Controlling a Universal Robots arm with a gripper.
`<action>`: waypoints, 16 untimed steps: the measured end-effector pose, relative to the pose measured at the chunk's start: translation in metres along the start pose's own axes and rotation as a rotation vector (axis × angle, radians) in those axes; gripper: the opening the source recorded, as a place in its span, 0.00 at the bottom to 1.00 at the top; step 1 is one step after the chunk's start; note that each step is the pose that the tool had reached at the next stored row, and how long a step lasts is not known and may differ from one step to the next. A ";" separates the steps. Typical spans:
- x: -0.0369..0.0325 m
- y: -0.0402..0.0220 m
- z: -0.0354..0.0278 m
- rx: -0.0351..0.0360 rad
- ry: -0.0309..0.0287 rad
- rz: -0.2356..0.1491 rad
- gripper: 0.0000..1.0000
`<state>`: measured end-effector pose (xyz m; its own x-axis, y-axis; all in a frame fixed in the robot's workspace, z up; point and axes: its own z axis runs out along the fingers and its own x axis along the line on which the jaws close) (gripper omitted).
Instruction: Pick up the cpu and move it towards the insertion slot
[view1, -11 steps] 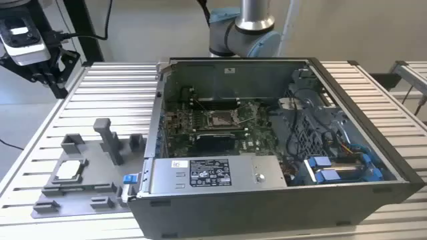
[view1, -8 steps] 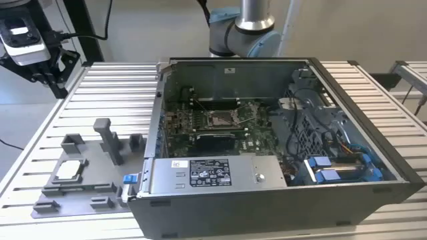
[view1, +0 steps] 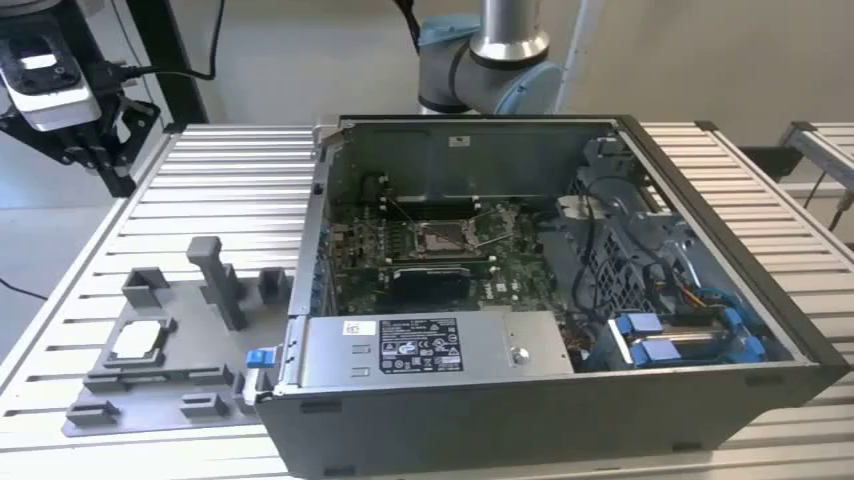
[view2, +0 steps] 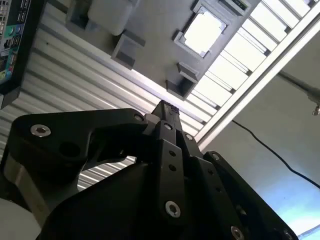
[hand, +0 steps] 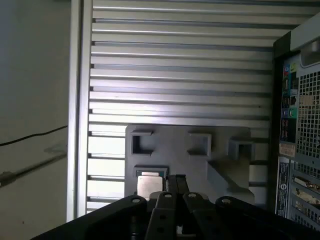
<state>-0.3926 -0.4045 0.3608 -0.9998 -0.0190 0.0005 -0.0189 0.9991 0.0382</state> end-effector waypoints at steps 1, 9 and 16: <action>0.0000 0.0000 0.0000 0.0001 0.0001 0.000 0.00; 0.0171 -0.0074 0.0022 0.0001 0.0001 0.000 0.00; 0.0225 -0.0284 0.0086 0.0000 0.0001 0.000 0.00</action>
<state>-0.4146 -0.4329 0.3511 -0.9998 -0.0190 0.0005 -0.0189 0.9991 0.0382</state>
